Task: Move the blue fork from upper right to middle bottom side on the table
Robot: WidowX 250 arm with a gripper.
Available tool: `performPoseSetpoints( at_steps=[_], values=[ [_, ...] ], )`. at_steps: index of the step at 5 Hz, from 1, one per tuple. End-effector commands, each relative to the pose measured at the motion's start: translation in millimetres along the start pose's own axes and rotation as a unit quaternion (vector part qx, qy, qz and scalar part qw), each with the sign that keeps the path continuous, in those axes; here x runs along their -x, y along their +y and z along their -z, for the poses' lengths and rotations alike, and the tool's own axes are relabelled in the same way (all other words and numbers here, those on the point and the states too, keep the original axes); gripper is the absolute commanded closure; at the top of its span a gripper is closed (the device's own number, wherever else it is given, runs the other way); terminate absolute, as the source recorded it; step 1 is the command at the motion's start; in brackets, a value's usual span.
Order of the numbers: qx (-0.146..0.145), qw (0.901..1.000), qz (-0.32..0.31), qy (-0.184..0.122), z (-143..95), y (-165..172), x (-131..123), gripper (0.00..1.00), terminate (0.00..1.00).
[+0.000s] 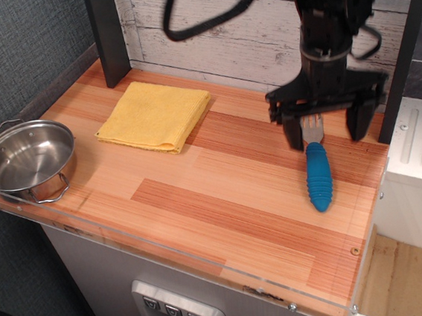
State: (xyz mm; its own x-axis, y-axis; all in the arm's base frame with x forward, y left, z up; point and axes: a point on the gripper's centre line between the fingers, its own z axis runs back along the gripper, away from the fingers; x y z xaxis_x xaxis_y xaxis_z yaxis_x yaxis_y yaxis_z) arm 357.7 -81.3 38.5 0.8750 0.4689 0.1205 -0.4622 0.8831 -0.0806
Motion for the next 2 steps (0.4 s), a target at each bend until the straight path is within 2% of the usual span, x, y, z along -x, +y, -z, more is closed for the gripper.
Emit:
performPoseSetpoints(
  at_steps=[1, 2],
  values=[
    [-0.034, 0.9993, 0.009, 0.01, -3.0, -2.1, -1.9, 0.0, 0.0],
    [-0.041, 0.9988, 0.017, 0.02, 5.8, -4.7, -1.2, 0.0, 0.0]
  ],
)
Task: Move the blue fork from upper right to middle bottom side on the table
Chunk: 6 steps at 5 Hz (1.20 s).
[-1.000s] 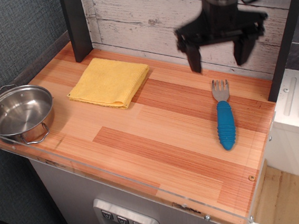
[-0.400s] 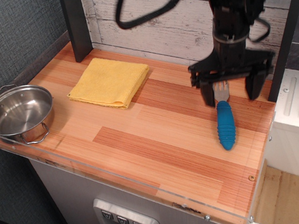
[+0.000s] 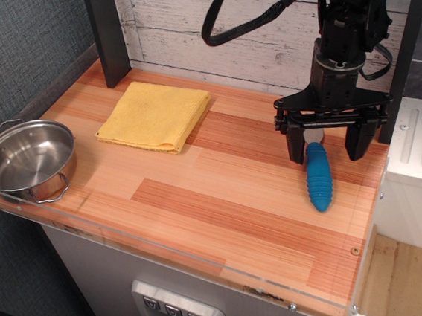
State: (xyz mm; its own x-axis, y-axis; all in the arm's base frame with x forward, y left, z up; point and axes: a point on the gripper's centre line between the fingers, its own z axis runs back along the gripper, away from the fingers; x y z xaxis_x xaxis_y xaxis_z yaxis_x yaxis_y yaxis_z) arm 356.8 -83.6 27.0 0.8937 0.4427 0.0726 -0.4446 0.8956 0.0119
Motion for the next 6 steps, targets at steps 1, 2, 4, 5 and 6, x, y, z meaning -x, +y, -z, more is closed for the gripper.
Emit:
performPoseSetpoints(
  at_steps=[1, 2, 4, 5, 6],
  values=[
    [0.008, 0.9998, -0.005, -0.016, -3.3, -0.2, -3.5, 0.0, 0.0],
    [0.013, 0.9997, -0.009, -0.021, -1.0, 2.9, -3.1, 0.0, 0.0],
    [0.026, 0.9986, -0.025, -0.039, -13.3, 6.4, -4.3, 1.0, 0.0],
    [0.023, 0.9965, -0.054, -0.06, -34.4, 8.1, -8.5, 1.0, 0.0],
    [0.016, 0.9922, -0.097, -0.077, -56.0, 14.6, -8.5, 1.0, 0.0]
  ],
)
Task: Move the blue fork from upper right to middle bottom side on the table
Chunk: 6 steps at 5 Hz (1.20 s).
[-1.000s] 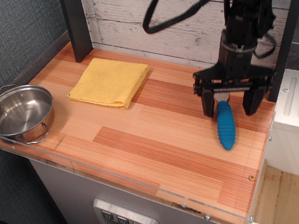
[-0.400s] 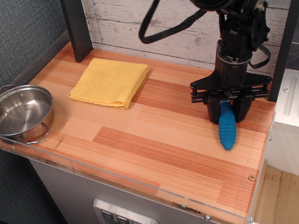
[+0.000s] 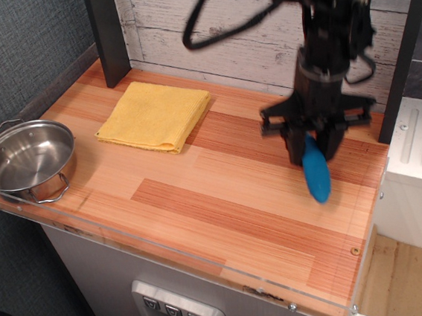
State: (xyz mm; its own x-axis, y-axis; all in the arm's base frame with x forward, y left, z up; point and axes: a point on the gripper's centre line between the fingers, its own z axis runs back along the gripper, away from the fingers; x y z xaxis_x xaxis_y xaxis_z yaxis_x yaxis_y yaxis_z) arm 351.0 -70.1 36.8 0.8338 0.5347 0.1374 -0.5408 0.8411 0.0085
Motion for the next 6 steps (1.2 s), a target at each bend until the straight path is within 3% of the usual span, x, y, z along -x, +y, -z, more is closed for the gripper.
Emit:
performPoseSetpoints(
  at_steps=[1, 2, 3, 4, 5, 6],
  values=[
    [-0.006, 0.9886, -0.138, -0.059, -56.3, 19.0, -5.5, 1.0, 0.0],
    [-0.026, 0.9664, -0.242, -0.083, -62.1, 44.0, 6.2, 1.0, 0.0],
    [-0.036, 0.9358, -0.336, -0.1, -67.9, 64.3, 17.5, 1.0, 0.0],
    [-0.038, 0.9166, -0.386, -0.097, -66.4, 79.9, 28.8, 1.0, 0.0],
    [-0.034, 0.9093, -0.405, -0.092, -56.6, 88.1, 37.1, 1.0, 0.0],
    [-0.018, 0.891, -0.443, -0.096, -44.5, 96.3, 41.9, 1.0, 0.0]
  ],
)
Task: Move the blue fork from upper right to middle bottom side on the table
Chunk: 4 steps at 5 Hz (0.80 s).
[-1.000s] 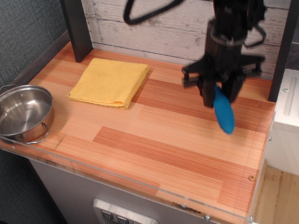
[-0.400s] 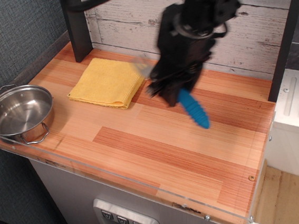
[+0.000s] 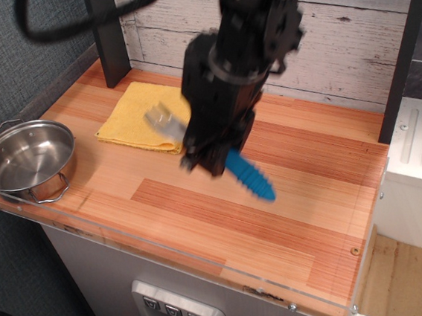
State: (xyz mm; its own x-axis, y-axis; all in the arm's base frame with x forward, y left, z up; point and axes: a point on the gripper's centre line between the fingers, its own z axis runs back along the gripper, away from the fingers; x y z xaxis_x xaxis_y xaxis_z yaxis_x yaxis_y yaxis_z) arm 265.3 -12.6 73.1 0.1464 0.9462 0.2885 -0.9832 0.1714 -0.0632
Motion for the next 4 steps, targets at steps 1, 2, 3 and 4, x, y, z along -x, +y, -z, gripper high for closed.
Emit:
performPoseSetpoints(
  at_steps=[1, 2, 3, 4],
  values=[
    [0.031, 0.9965, -0.078, 0.008, 4.5, 12.3, -2.5, 1.0, 0.0],
    [0.03, 0.995, -0.094, 0.012, 16.1, 19.0, -6.2, 1.0, 0.0],
    [0.033, 0.9939, -0.104, 0.016, 23.4, 20.0, -4.7, 1.0, 0.0],
    [0.039, 0.9931, -0.104, 0.038, 33.7, 19.6, -3.5, 1.0, 0.0]
  ],
)
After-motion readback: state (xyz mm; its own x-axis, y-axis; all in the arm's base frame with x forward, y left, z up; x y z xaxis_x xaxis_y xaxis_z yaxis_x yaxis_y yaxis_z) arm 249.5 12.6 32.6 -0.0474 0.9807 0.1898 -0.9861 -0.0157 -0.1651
